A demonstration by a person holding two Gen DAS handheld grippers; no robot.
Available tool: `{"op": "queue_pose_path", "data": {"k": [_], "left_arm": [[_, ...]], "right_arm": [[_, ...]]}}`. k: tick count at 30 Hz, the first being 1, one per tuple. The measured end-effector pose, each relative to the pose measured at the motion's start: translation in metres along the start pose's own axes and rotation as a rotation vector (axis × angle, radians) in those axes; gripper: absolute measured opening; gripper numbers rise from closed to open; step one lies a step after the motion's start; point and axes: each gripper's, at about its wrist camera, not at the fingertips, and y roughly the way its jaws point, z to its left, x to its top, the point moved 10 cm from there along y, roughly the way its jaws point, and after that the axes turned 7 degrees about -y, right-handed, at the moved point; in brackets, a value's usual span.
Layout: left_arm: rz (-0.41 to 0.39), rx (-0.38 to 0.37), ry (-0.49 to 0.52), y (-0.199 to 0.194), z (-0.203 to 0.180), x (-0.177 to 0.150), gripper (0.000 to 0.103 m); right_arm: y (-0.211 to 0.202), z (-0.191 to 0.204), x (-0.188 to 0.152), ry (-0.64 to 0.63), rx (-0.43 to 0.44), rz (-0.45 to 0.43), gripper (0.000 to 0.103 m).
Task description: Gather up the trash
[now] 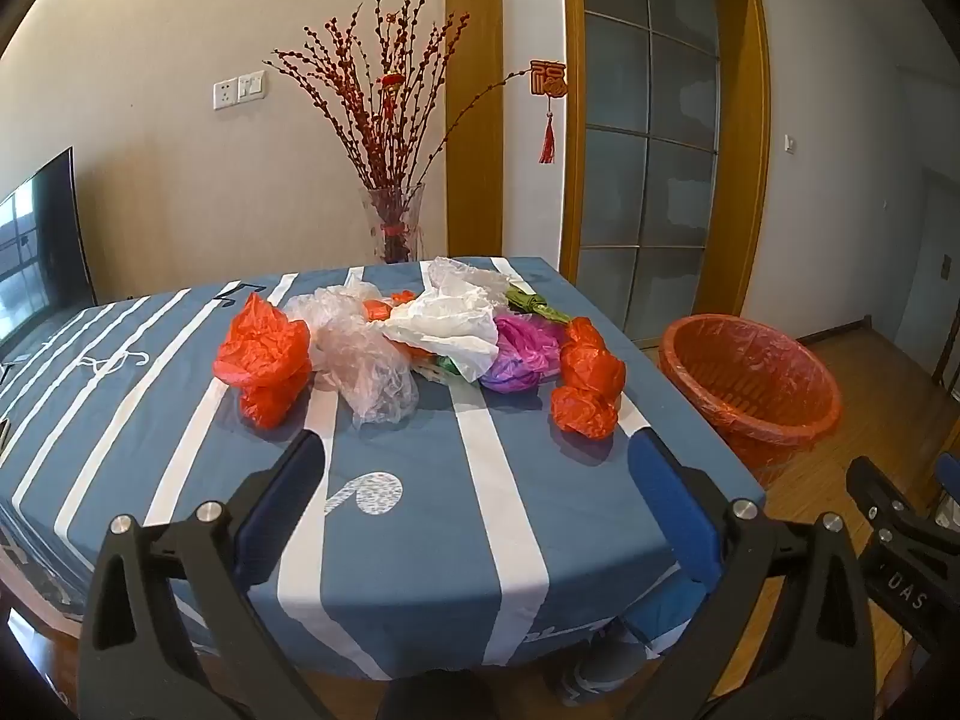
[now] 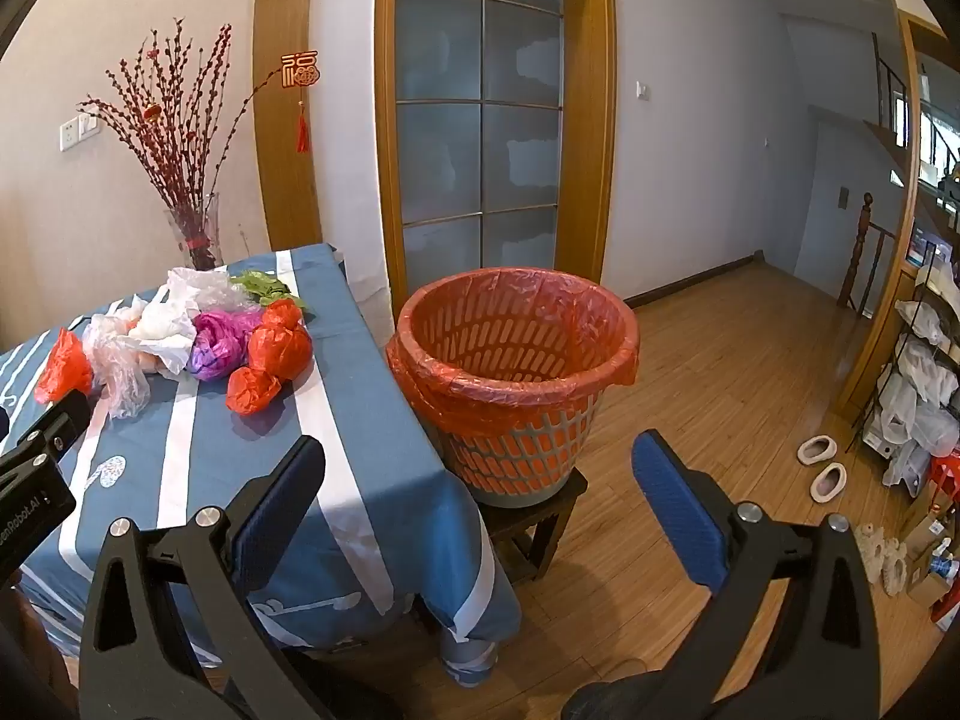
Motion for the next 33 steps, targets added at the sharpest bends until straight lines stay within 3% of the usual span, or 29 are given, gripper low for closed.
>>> {"op": "queue_pose_path", "data": {"k": [33], "left_arm": [[0.005,-0.001,-0.002,0.0005,0.0002,-0.0003,0.099]], "right_arm": [[0.0022,0.0014,-0.0016,0.002,0.001,0.003,0.101]]}}
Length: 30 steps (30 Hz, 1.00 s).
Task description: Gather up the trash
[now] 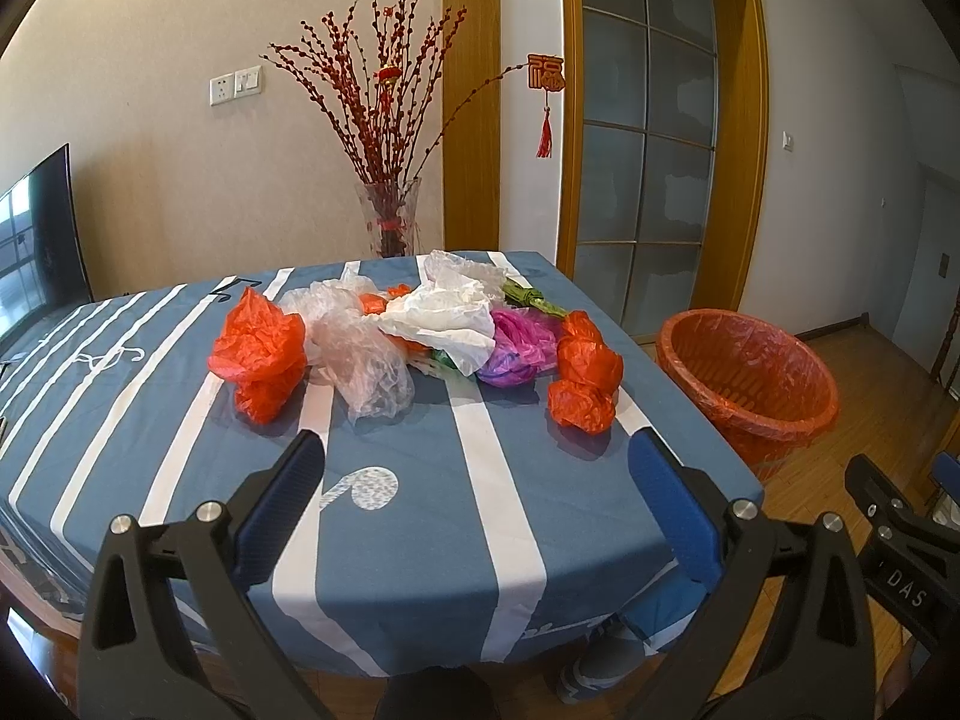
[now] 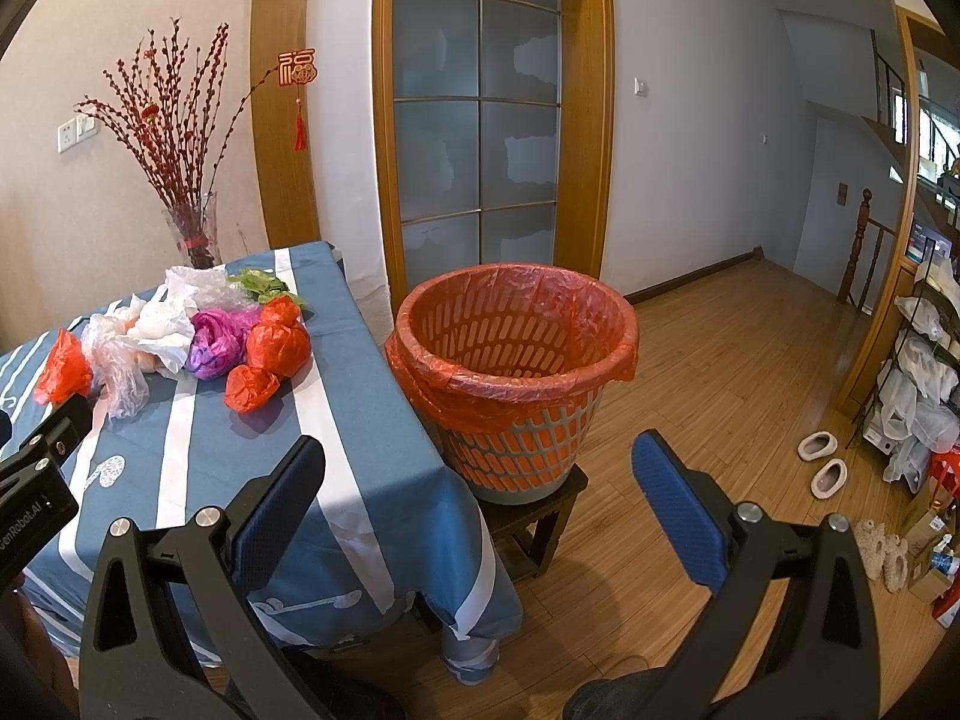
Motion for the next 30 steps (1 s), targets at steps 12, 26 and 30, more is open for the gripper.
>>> {"op": "queue_pose_path", "data": {"k": [12,26,30], "left_arm": [[0.003,-0.001,-0.001,0.0004,0.0001,-0.0001,0.099],[0.005,-0.001,-0.002,0.0006,0.0003,-0.0003,0.099],[0.006,-0.001,-0.003,0.0008,0.0004,-0.0002,0.099]], "right_arm": [[0.0004,0.0006,0.0,0.0,0.0,0.001,0.101],[0.0014,0.0013,-0.001,0.0,-0.001,0.003,0.101],[0.0019,0.0013,-0.0015,0.0,0.0,0.004,0.101]]}}
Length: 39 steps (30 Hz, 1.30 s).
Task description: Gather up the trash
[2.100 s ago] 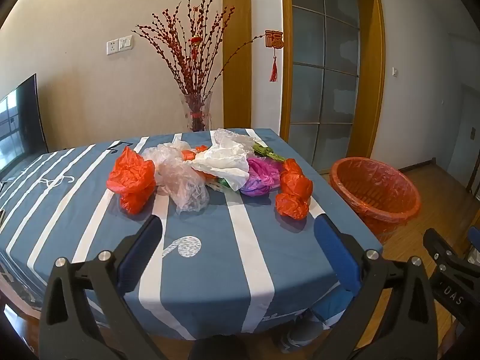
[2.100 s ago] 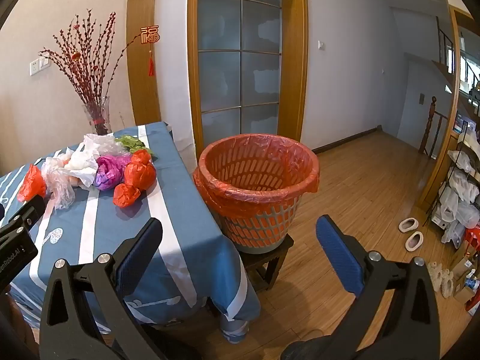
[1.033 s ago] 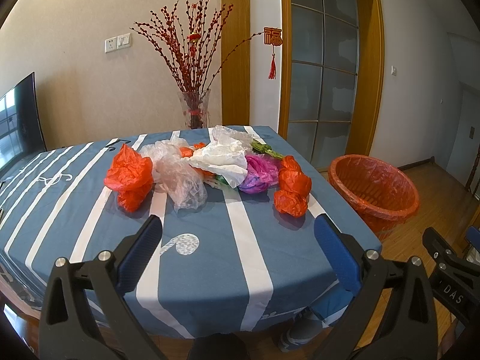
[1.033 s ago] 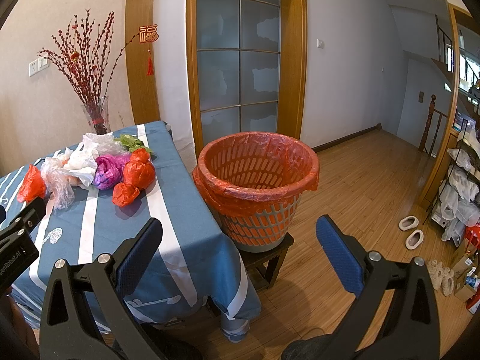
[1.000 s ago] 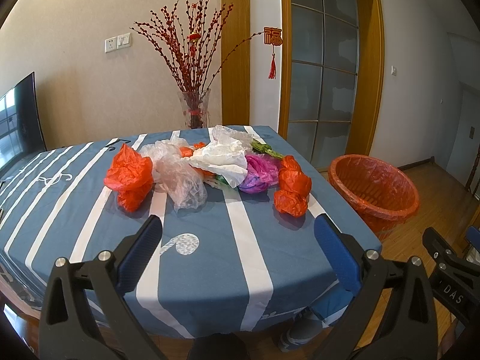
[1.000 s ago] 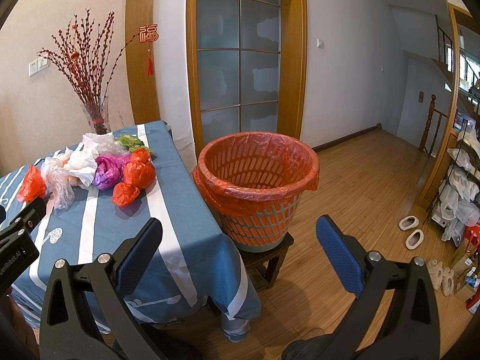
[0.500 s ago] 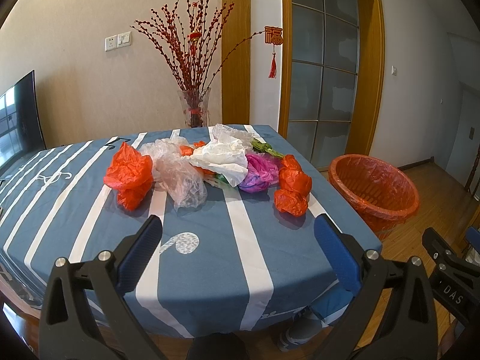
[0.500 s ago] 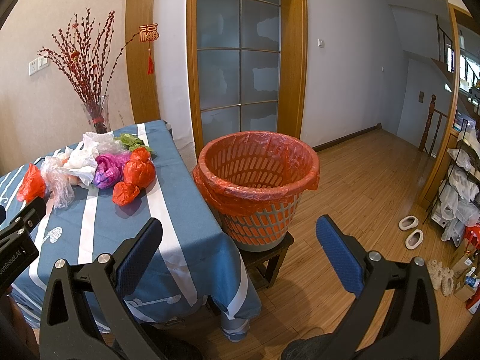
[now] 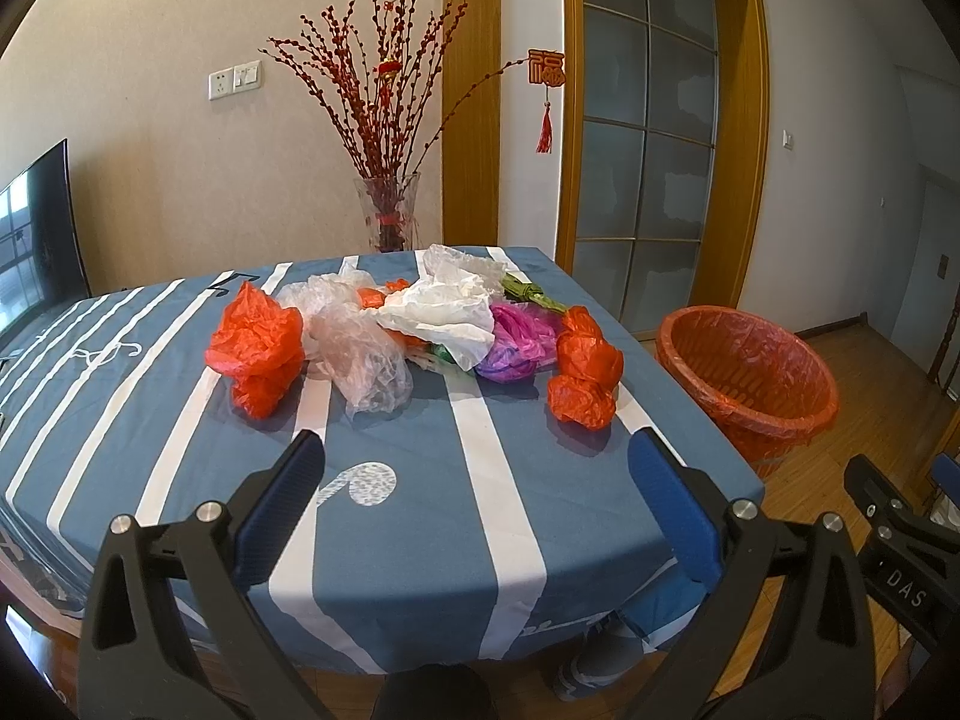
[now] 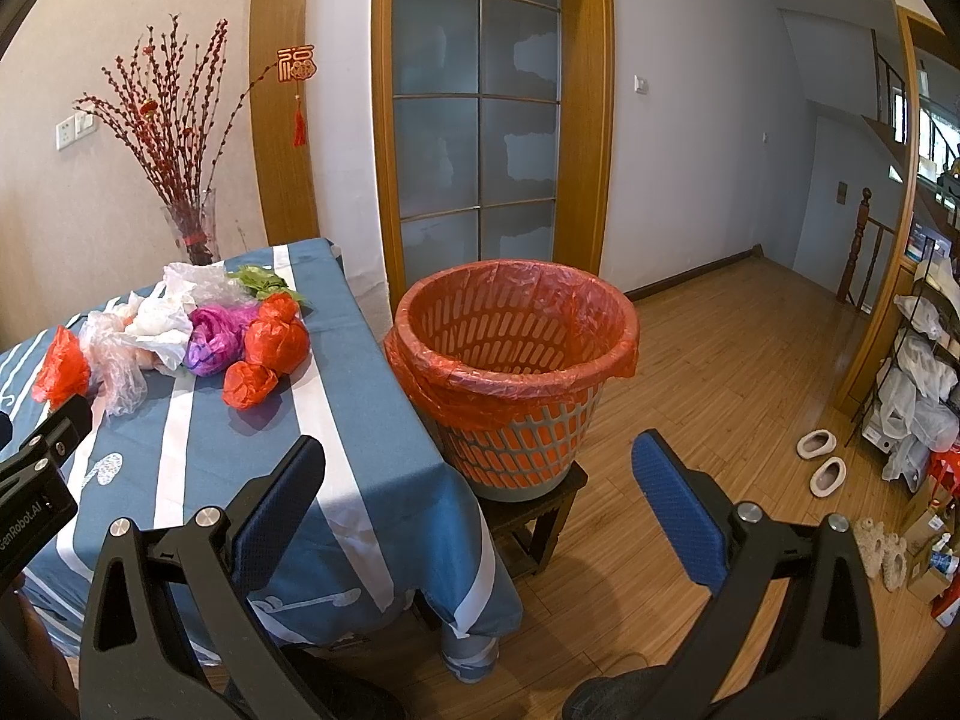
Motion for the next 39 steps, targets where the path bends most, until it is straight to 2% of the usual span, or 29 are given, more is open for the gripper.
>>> {"op": "queue_pose_path", "data": {"k": [20,23,34,39], "left_arm": [[0.006,-0.001,-0.001,-0.001,-0.009,-0.011,0.099],[0.009,-0.002,0.001,-0.001,-0.014,-0.022,0.099],[0.03,0.001,-0.005,0.005,-0.008,-0.018,0.099],[0.057,0.021,-0.023,0.014,0.004,-0.02,0.099]], "right_arm": [[0.002,0.001,-0.001,0.0,0.0,0.003,0.101],[0.002,0.001,-0.001,0.0,0.001,0.003,0.101],[0.007,0.006,0.0,-0.006,-0.001,0.0,0.101],[0.018,0.014,-0.001,-0.029,0.036,0.019,0.101]]}}
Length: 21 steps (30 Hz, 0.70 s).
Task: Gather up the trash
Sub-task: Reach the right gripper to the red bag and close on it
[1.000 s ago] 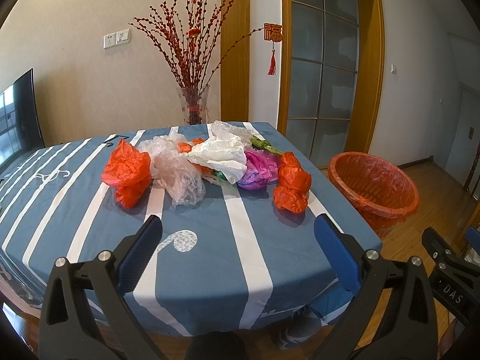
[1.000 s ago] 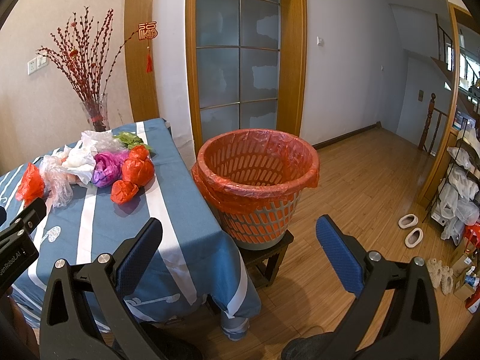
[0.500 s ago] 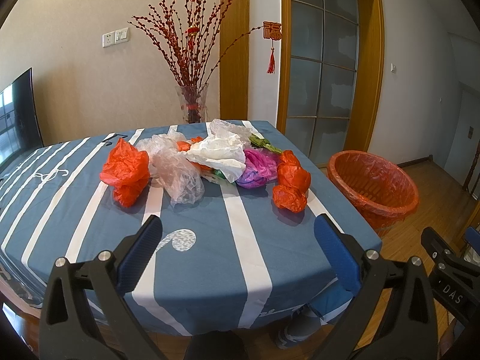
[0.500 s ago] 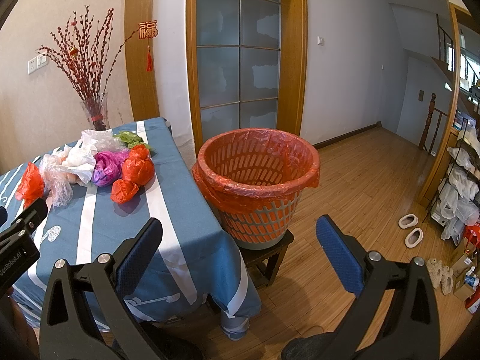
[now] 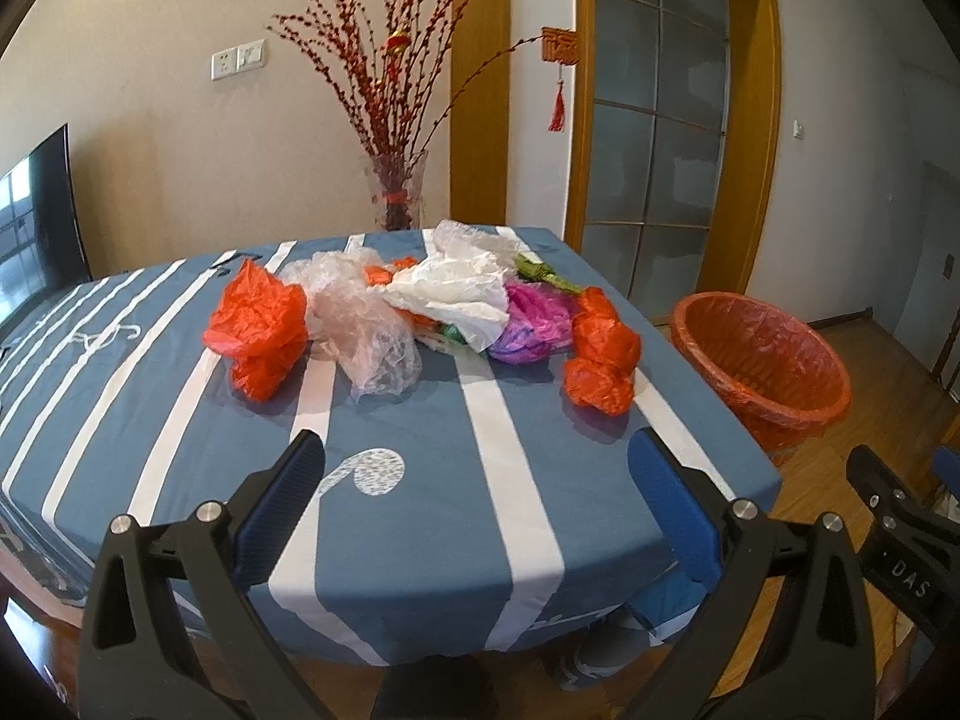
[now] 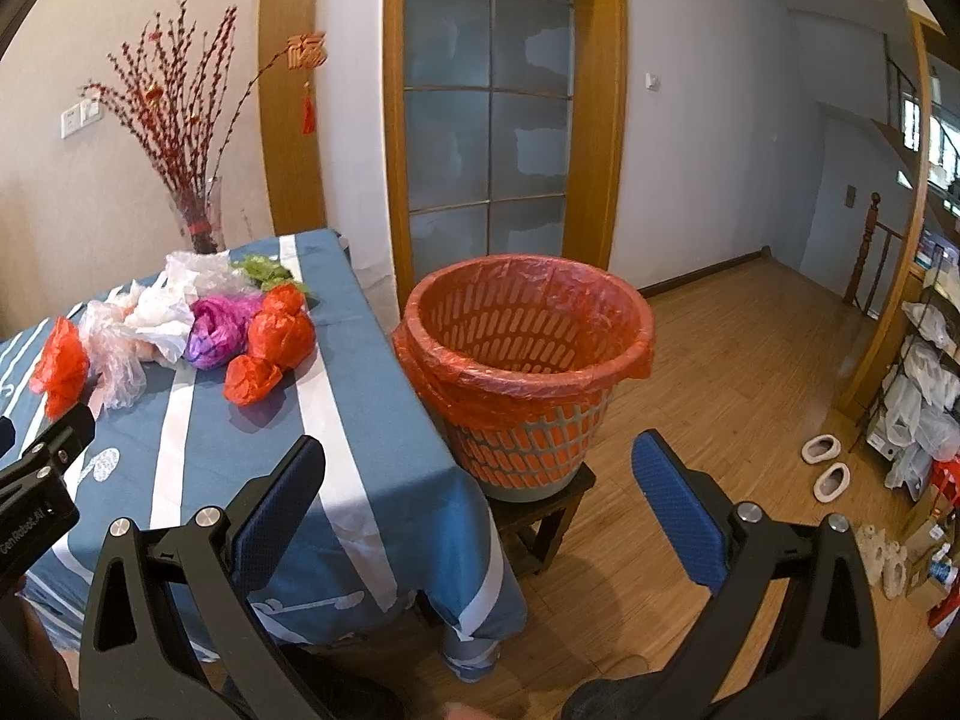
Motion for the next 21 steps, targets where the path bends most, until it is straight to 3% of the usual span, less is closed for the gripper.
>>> {"op": "queue_pose_path", "data": {"k": [12,21], "left_arm": [[0.052,0.082,-0.094,0.027,0.056,0.005,0.099],[0.052,0.148,-0.155,0.043,0.099,0.011,0.099]], "right_arm": [[0.05,0.06,0.028,-0.042,0.2,0.031,0.101],[0.103,0.112,0.058,-0.077,0.268,0.077,0.097]]}}
